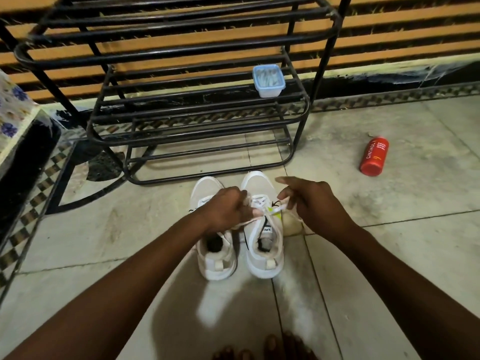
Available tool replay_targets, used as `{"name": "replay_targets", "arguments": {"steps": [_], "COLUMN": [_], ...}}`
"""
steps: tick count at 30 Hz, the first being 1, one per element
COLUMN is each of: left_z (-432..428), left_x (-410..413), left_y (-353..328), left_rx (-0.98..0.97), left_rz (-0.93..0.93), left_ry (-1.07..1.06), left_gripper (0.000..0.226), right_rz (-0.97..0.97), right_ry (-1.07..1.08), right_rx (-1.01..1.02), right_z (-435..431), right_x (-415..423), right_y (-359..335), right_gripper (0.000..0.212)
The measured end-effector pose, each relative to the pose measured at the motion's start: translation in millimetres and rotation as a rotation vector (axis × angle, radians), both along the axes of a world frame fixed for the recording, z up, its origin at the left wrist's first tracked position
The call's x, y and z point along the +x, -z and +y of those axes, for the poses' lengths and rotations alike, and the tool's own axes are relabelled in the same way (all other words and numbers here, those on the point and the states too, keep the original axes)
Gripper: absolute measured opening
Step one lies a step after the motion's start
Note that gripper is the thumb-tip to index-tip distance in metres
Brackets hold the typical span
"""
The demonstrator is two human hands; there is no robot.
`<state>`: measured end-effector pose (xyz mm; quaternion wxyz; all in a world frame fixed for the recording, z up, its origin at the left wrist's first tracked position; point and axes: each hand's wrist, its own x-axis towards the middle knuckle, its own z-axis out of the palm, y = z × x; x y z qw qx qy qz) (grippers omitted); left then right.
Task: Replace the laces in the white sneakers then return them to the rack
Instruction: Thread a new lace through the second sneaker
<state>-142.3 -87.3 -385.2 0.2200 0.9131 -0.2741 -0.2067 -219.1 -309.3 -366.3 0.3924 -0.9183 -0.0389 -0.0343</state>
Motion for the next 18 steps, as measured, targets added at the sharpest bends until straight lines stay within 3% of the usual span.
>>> {"name": "replay_targets", "arguments": {"steps": [2, 6, 9, 12, 18], "left_z": [3.8, 3.3, -4.3, -10.3, -14.9], "left_x": [-1.9, -10.3, -16.0, -20.8, -24.8], "left_y": [-11.8, -53.8, -92.2, -128.8, -192.4], "left_rx": [-0.237, -0.646, -0.892, -0.963, -1.141], "left_rz": [-0.041, 0.053, 0.143, 0.102, 0.078], "left_ry": [-0.154, -0.343, -0.389, -0.378, -0.439], "left_gripper": [0.023, 0.019, 0.016, 0.013, 0.008], "right_rz": [-0.072, -0.160, -0.280, -0.420, -0.524], "right_ry": [0.032, 0.103, 0.144, 0.180, 0.177], "right_rx": [0.111, 0.411, 0.516, 0.477, 0.651], "right_z": [-0.9, 7.9, 19.1, 28.2, 39.2], "right_x": [-3.7, 0.4, 5.4, 8.8, 3.0], "right_y": [-6.7, -32.4, -66.2, -105.7, -174.2], "right_gripper": [0.053, 0.010, 0.009, 0.006, 0.010]}}
